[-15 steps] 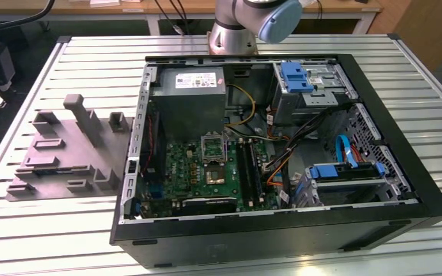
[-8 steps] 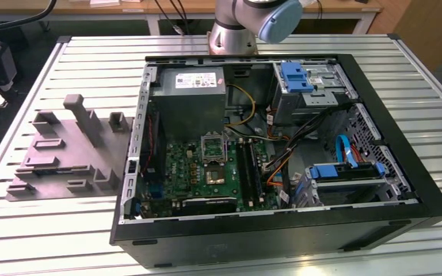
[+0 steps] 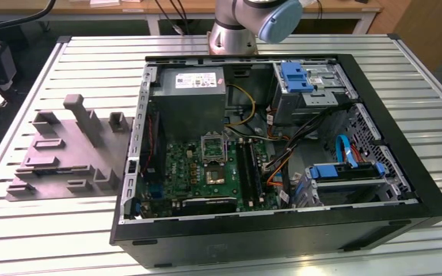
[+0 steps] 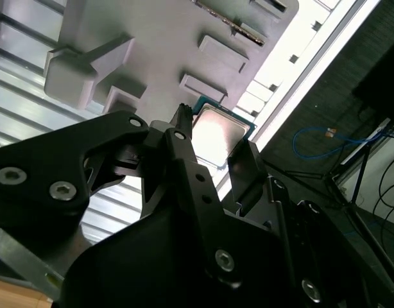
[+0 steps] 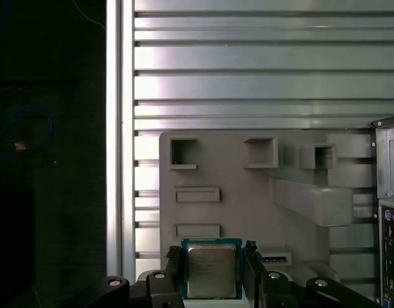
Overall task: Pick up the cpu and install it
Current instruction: 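Pick up the cpu and move it towards the insertion slot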
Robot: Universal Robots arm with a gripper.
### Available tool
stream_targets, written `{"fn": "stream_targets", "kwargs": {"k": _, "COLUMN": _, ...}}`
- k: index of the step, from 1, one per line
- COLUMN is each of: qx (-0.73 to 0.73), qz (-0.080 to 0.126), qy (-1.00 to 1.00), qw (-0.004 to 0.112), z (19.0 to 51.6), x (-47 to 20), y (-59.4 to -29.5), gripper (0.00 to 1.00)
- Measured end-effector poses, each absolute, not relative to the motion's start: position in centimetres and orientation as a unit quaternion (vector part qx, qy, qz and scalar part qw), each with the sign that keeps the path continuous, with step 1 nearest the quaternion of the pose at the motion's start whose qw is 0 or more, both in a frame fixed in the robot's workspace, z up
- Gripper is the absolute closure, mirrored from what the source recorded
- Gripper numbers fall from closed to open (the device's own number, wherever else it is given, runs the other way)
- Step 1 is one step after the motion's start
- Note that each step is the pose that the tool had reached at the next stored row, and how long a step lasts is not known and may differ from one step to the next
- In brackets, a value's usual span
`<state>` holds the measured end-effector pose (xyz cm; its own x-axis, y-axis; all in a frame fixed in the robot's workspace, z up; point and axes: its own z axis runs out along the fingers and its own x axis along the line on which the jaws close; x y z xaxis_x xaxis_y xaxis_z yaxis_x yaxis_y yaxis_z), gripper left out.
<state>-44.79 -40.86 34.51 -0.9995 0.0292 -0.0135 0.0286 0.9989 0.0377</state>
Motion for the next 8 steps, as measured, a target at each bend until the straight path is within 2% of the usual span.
{"fn": "stream_targets", "kwargs": {"k": 8, "qx": 0.014, "qz": 0.019, "qy": 1.000, "qw": 0.007, "z": 35.26, "x": -44.80, "y": -40.86, "gripper": 0.53}}
